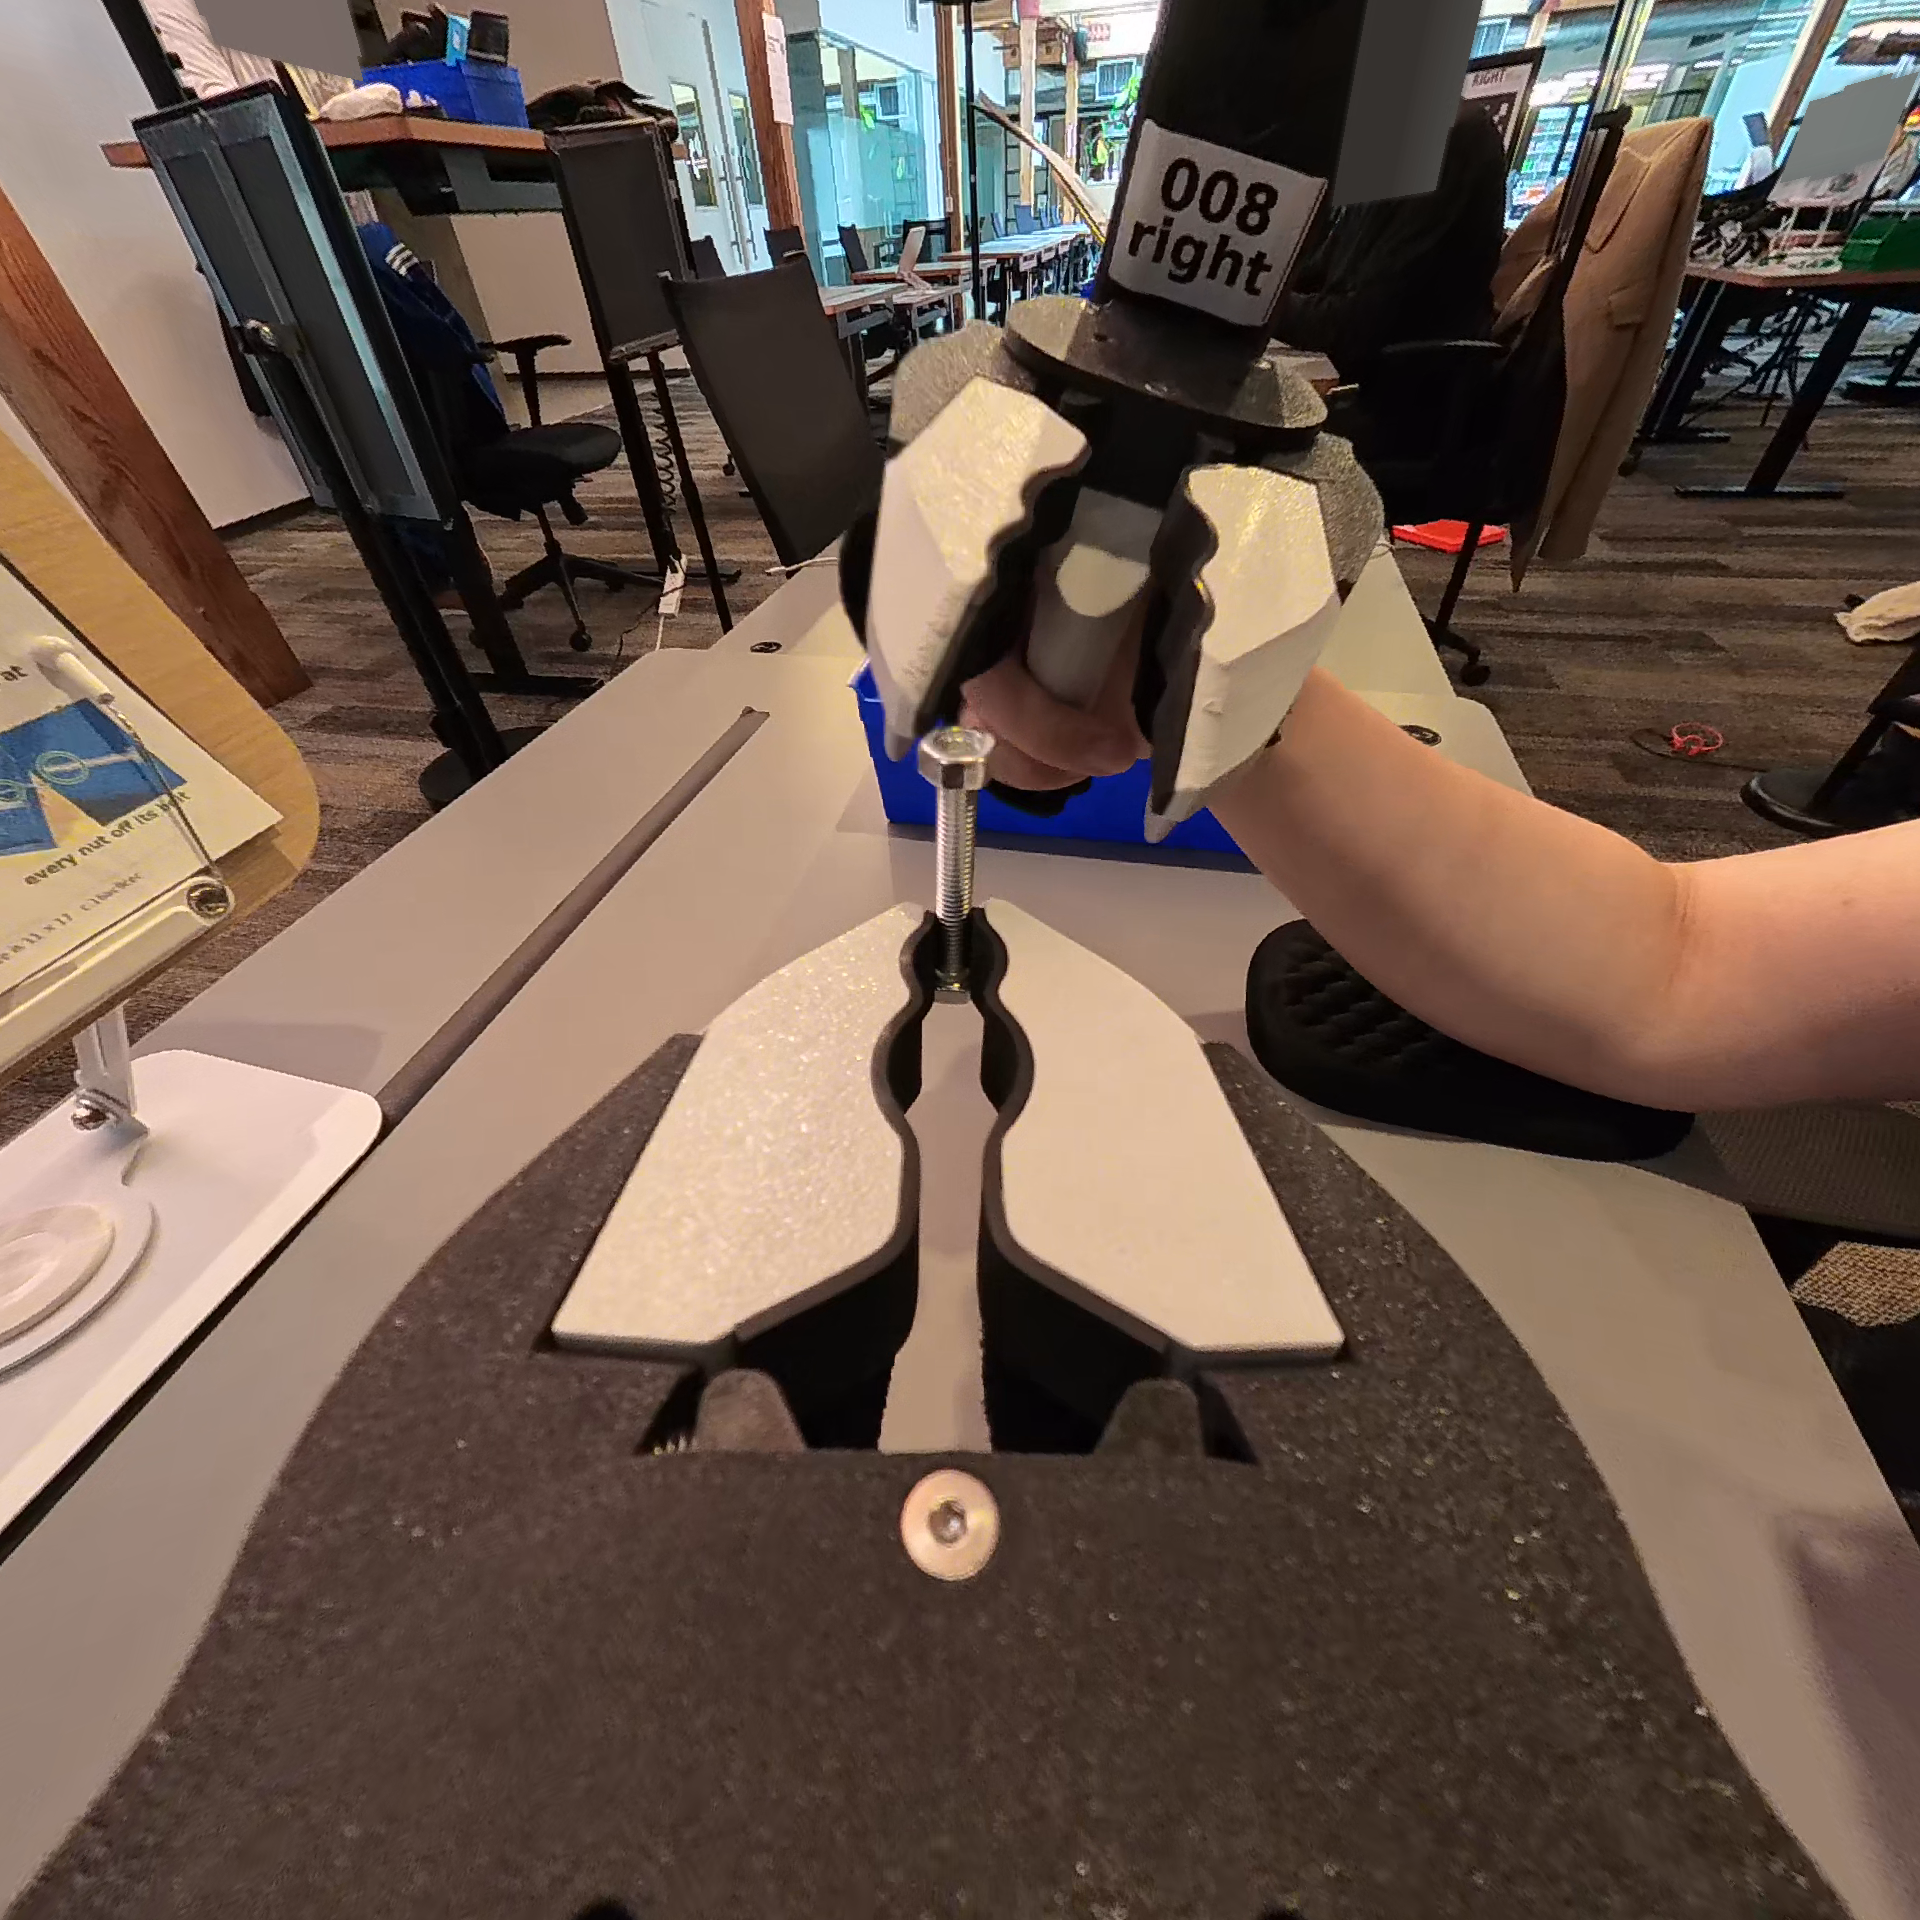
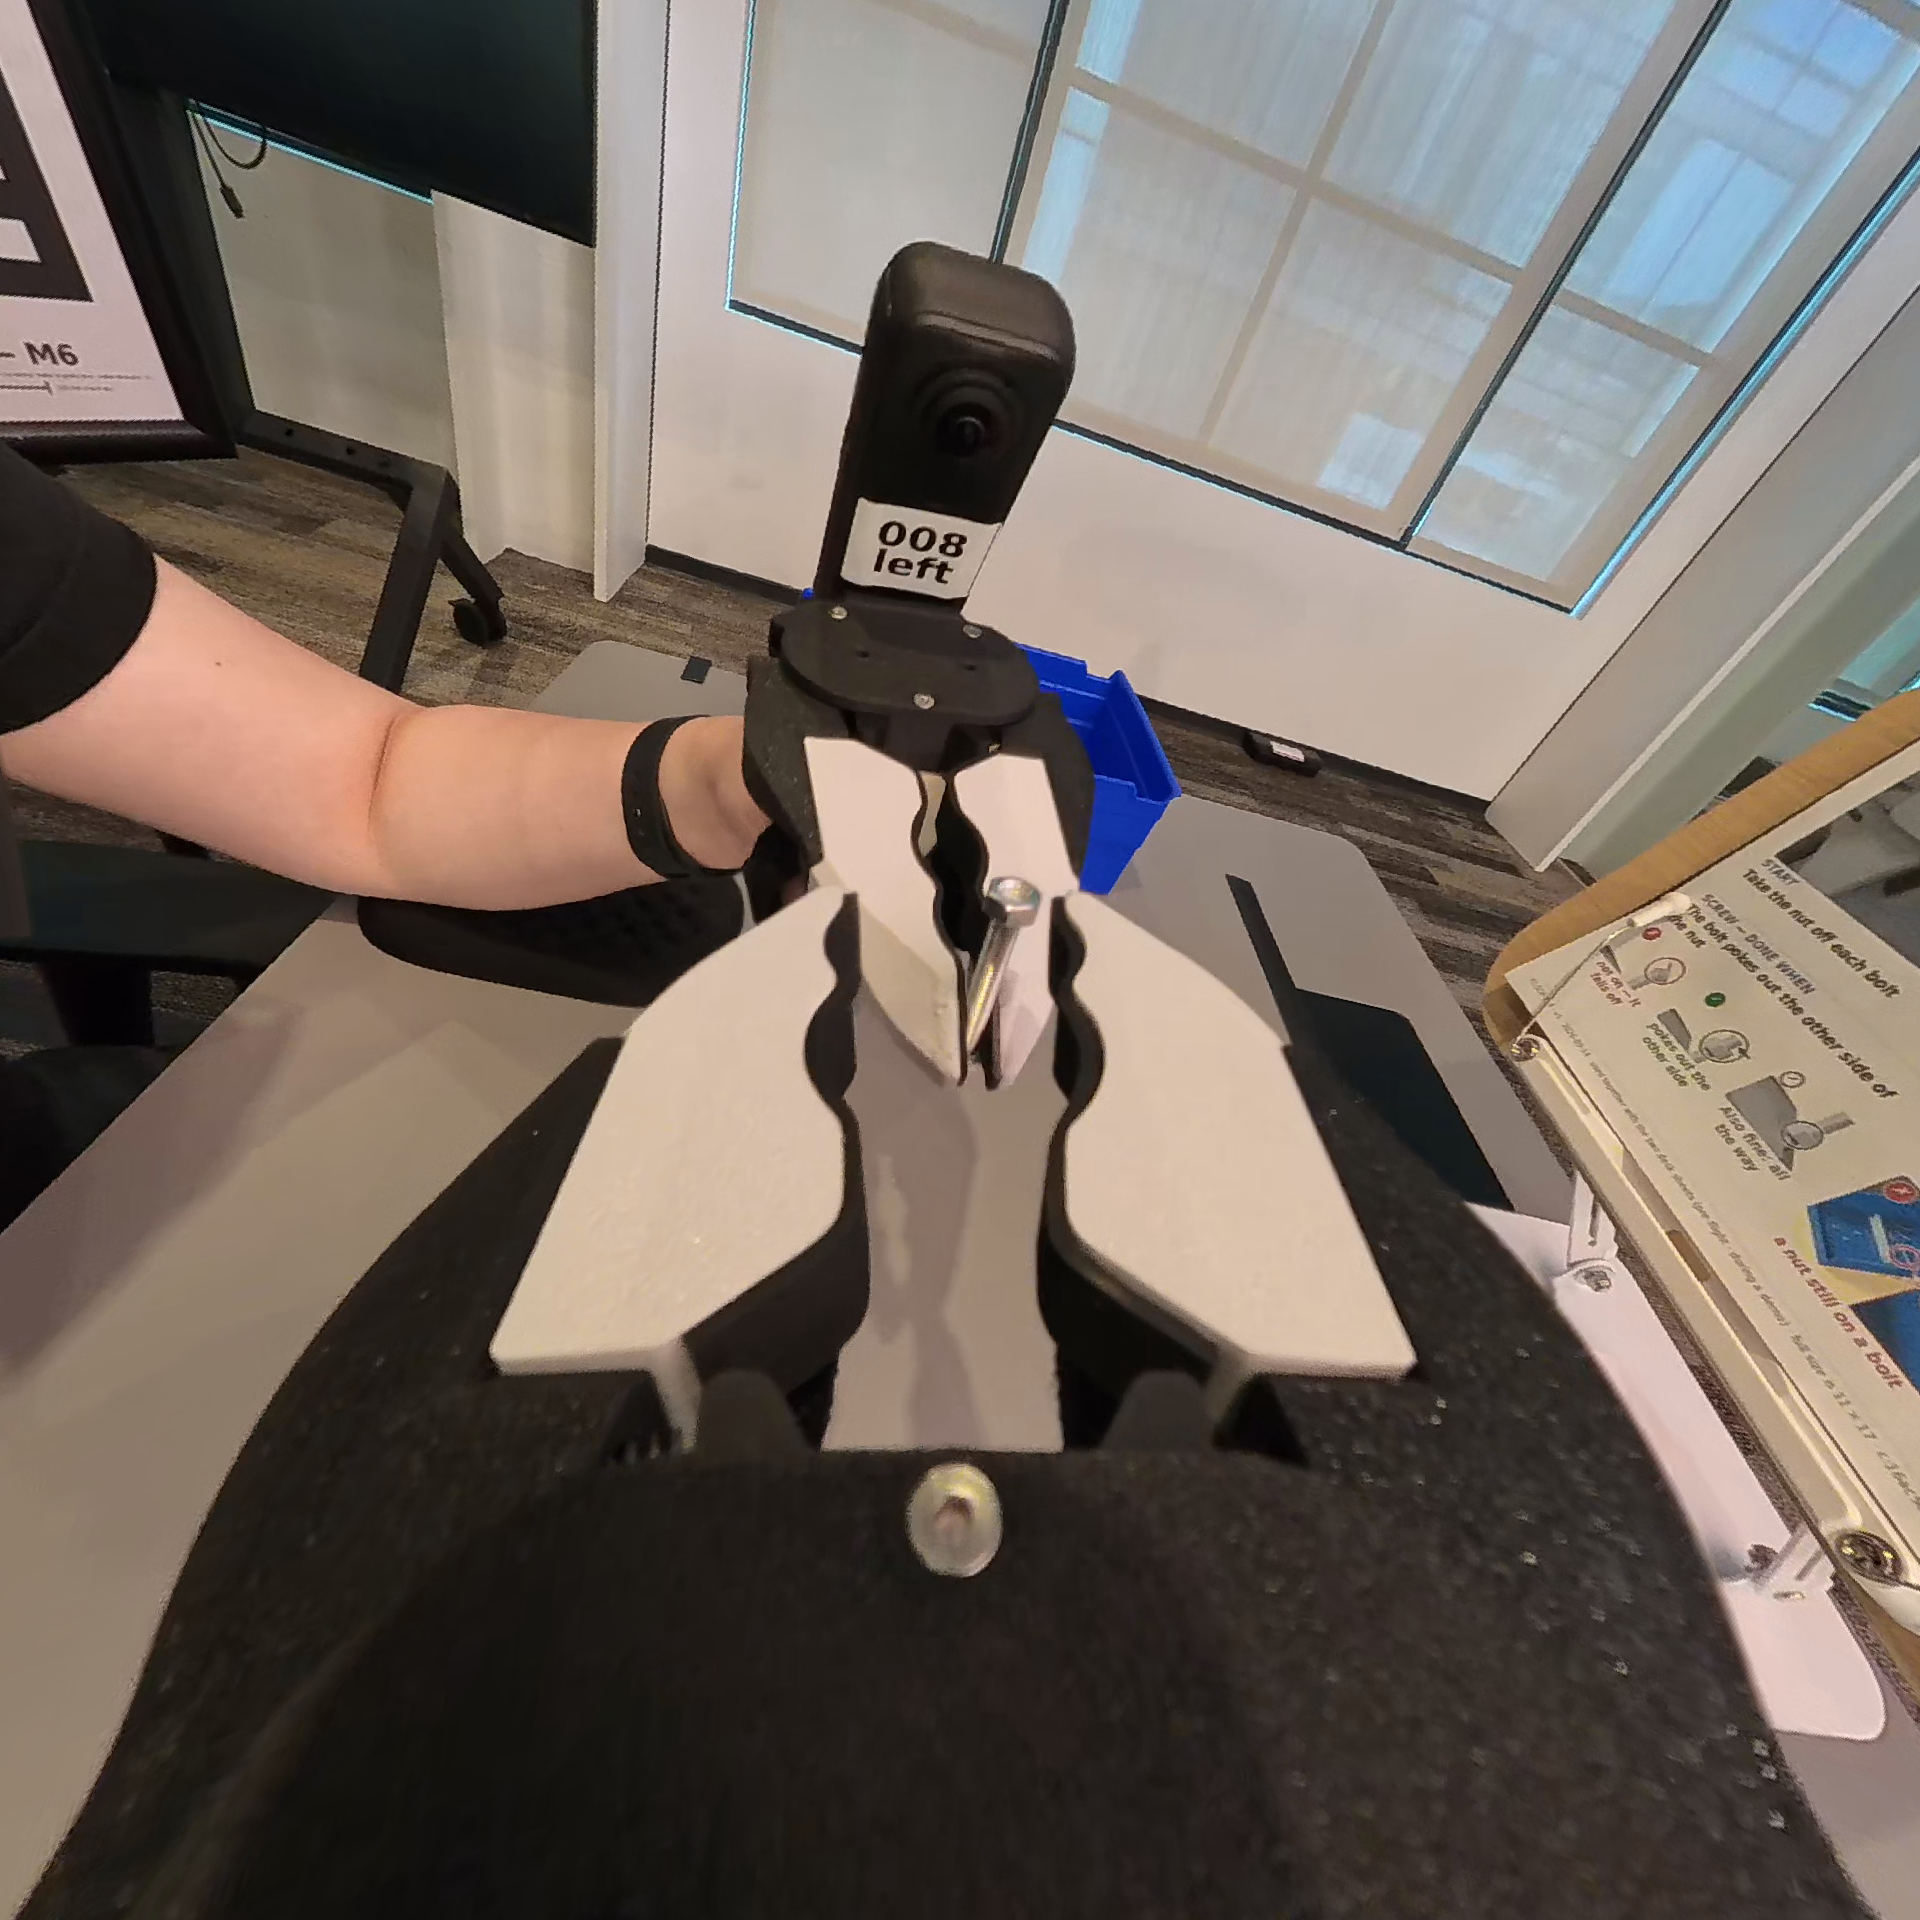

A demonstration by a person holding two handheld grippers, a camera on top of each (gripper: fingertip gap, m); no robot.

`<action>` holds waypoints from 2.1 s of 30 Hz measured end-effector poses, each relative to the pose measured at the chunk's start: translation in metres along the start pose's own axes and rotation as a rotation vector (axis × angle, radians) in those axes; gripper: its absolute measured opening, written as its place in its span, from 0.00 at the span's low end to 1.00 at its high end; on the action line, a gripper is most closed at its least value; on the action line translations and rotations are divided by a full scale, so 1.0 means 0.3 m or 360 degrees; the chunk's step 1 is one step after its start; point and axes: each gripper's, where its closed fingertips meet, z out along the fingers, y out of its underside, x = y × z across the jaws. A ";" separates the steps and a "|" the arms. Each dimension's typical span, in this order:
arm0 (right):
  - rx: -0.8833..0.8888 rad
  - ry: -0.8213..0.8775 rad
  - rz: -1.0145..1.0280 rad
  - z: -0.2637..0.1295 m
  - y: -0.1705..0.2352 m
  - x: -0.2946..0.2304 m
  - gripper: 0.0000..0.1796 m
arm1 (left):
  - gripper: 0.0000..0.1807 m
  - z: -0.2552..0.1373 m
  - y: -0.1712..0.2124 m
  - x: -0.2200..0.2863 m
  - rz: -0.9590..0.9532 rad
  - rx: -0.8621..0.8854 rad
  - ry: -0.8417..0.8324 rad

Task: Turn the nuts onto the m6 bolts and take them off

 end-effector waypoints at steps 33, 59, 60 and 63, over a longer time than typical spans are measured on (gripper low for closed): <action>-0.0073 0.0014 -0.0039 0.011 0.015 -0.008 0.20 | 0.03 -0.007 0.000 -0.012 -0.0009 -0.0006 -0.0023; -0.0087 0.0028 -0.0040 0.018 0.010 -0.007 0.23 | 0.03 -0.012 0.000 -0.023 -0.0024 -0.0012 -0.0040; -0.0081 0.0010 -0.0031 0.011 0.007 -0.012 0.21 | 0.03 -0.015 -0.001 -0.027 -0.0034 -0.0006 -0.0045; -0.0038 0.0030 -0.0008 0.002 -0.006 -0.001 0.19 | 0.03 -0.018 -0.003 -0.030 -0.0062 0.0006 -0.0035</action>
